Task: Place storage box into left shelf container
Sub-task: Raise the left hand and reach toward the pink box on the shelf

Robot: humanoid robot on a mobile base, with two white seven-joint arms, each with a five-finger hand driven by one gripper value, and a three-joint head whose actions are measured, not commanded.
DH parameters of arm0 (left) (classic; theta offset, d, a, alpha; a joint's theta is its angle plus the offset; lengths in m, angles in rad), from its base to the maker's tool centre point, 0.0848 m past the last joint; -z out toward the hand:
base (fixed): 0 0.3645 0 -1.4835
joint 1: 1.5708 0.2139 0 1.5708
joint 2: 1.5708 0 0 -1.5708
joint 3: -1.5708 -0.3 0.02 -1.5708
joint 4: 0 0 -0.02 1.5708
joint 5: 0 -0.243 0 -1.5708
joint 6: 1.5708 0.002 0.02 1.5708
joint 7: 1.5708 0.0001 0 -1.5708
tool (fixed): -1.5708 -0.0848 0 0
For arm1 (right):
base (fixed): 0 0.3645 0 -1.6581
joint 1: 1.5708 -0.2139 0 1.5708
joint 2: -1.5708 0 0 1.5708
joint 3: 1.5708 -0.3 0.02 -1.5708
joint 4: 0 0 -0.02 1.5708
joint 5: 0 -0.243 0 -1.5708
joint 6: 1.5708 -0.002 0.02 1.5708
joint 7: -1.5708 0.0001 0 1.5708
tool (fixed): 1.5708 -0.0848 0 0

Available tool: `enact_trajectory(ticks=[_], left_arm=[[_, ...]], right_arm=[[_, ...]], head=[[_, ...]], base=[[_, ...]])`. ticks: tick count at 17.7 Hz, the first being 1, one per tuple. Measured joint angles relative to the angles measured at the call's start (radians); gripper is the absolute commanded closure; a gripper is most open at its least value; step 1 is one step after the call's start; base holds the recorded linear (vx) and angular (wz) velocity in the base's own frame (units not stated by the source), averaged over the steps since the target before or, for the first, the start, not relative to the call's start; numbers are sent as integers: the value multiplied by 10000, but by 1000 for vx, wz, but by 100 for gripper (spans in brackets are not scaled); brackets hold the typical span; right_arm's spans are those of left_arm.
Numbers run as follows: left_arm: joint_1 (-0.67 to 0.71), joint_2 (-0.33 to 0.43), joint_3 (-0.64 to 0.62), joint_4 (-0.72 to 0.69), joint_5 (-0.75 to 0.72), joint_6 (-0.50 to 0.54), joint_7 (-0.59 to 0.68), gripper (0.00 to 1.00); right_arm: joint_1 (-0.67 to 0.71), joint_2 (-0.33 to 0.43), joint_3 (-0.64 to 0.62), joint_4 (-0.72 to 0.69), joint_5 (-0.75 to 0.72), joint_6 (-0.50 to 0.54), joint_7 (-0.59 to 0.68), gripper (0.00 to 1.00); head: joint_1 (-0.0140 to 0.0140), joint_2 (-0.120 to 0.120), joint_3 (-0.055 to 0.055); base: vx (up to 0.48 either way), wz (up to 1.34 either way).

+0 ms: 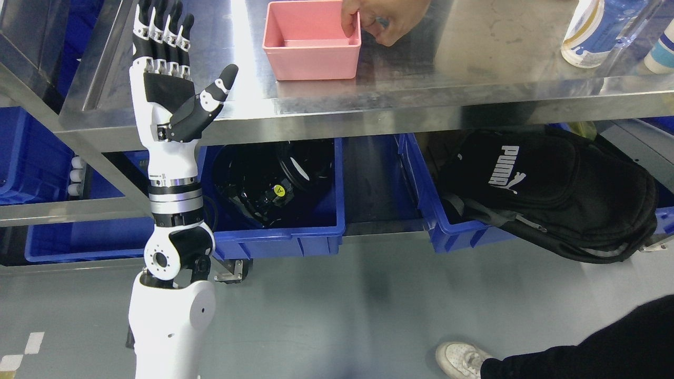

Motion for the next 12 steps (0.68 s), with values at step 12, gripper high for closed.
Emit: enact_trajectory(ticks=[12], left_arm=[[-2318,1296,618,469,-72,3901,-3323,0]], right_arm=[[1,0,0,0,0,0,-20,0]], head=[[0,0,0]], base=[[0,0]])
